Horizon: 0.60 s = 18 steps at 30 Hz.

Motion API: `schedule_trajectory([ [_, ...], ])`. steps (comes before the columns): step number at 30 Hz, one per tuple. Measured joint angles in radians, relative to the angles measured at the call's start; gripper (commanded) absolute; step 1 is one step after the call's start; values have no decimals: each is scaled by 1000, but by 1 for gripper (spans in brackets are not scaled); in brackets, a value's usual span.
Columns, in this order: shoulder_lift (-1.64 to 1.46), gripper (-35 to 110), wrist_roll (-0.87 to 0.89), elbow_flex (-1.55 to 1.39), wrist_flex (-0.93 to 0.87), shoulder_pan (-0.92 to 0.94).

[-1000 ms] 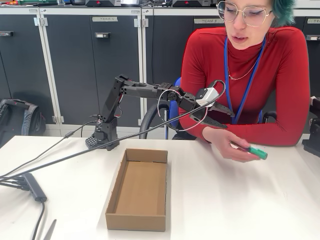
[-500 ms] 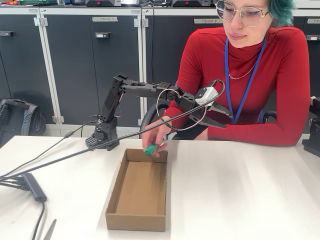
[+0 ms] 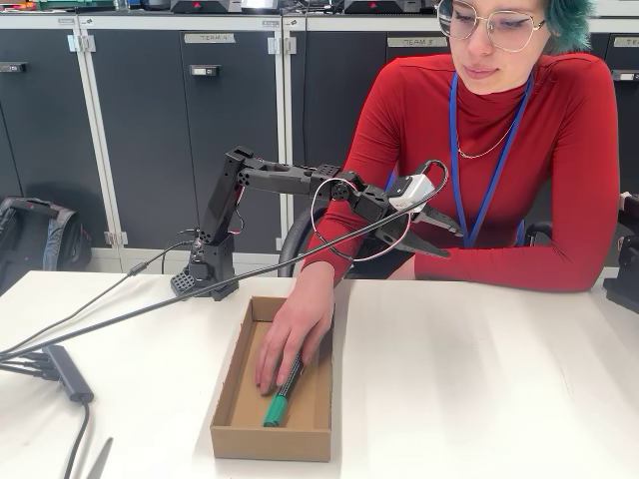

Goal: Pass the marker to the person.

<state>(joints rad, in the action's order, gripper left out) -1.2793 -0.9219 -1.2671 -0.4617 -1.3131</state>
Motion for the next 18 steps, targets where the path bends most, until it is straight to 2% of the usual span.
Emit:
schedule_trajectory([
  [18,-32,25,-26,-21,-8,66],
])
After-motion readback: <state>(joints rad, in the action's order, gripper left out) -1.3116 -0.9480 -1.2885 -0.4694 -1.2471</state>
